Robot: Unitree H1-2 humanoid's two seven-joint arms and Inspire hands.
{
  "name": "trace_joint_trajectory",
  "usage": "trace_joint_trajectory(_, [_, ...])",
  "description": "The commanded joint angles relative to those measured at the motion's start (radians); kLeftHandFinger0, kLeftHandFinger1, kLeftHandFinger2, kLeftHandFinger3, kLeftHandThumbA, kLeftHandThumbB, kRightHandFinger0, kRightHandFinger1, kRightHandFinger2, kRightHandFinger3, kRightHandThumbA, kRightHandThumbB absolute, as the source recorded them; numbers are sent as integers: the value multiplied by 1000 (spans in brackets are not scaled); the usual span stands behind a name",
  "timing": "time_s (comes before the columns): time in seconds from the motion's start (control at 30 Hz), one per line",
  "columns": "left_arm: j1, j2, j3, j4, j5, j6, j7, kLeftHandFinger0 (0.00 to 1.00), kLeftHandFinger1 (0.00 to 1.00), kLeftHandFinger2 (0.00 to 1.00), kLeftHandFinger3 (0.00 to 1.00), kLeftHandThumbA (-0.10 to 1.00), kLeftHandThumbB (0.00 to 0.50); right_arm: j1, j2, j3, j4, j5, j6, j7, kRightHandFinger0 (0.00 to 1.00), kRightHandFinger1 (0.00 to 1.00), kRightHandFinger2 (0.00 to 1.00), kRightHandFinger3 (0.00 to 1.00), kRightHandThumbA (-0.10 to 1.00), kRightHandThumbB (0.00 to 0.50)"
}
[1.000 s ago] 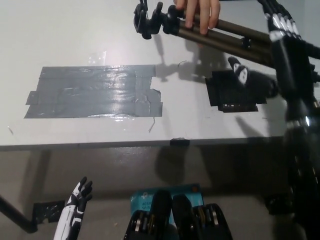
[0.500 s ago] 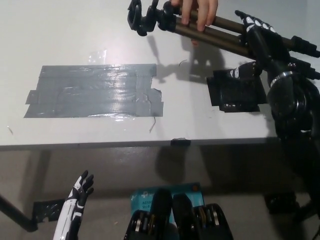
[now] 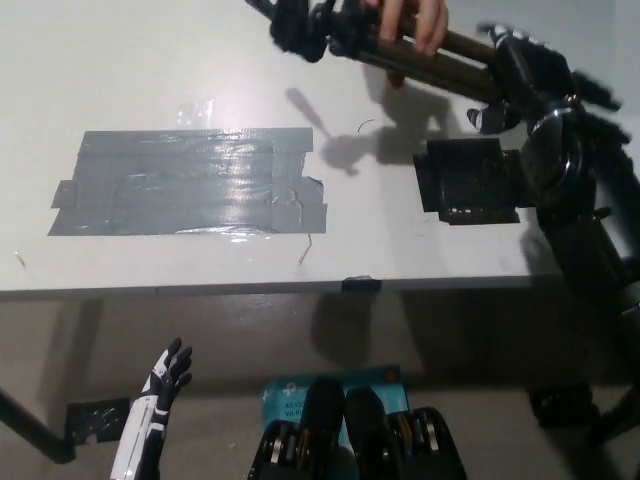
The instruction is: A person hands a tripod to the robot which it grabs with its right hand and places in the middle of the table in front of it
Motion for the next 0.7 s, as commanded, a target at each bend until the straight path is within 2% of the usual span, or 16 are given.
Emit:
trace_joint_trajectory(0.0, [-18, 15, -7, -25, 17, -13, -4, 1000, 1000, 1000, 1000, 1000, 287, -170, -21, 44, 236, -94, -301, -665, 0, 202, 565, 601, -100, 228])
trace_joint_trajectory(0.03, [-25, 14, -7, -23, 18, -11, -4, 1000, 1000, 1000, 1000, 1000, 292, -169, -25, 42, 246, -86, -322, -683, 0, 343, 745, 781, -100, 219])
trace_joint_trajectory(0.1, [-27, 12, -8, -22, 18, -10, -3, 1000, 1000, 1000, 1000, 1000, 291, -164, -26, 47, 250, -87, -327, -696, 0, 400, 783, 845, -100, 234])
trace_joint_trajectory(0.13, [-27, 12, -9, -22, 22, -11, -2, 1000, 1000, 1000, 1000, 1000, 286, -158, -26, 50, 245, -86, -330, -697, 1, 458, 784, 841, -100, 234])
trace_joint_trajectory(0.17, [-26, 11, -9, -21, 22, -15, -1, 1000, 1000, 1000, 1000, 1000, 284, -151, -26, 53, 238, -86, -337, -700, 0, 464, 772, 820, -100, 253])
trace_joint_trajectory(0.3, [-18, 12, -8, -18, 12, -25, -6, 1000, 1000, 1000, 1000, 996, 268, -131, -26, 54, 221, -74, -370, -708, 15, 496, 814, 848, -100, 241])
trace_joint_trajectory(0.4, [-20, 11, -9, -14, 16, -27, -4, 1000, 1000, 1000, 1000, 987, 277, -124, -32, 48, 208, -63, -390, -715, 30, 527, 835, 883, -100, 237])
trace_joint_trajectory(0.5, [-24, 12, -11, -11, 23, -27, -3, 984, 1000, 1000, 1000, 981, 287, -118, -40, 48, 198, -63, -400, -718, 27, 528, 847, 891, -100, 231])
trace_joint_trajectory(0.63, [-21, 12, -14, -9, 22, -31, -6, 968, 1000, 1000, 1000, 976, 282, -92, -51, 60, 183, -77, -422, -747, 0, 481, 814, 848, -100, 245])
trace_joint_trajectory(0.67, [-20, 12, -15, -9, 24, -30, -6, 966, 1000, 1000, 1000, 976, 282, -84, -53, 61, 178, -80, -420, -745, 0, 483, 813, 850, -100, 230])
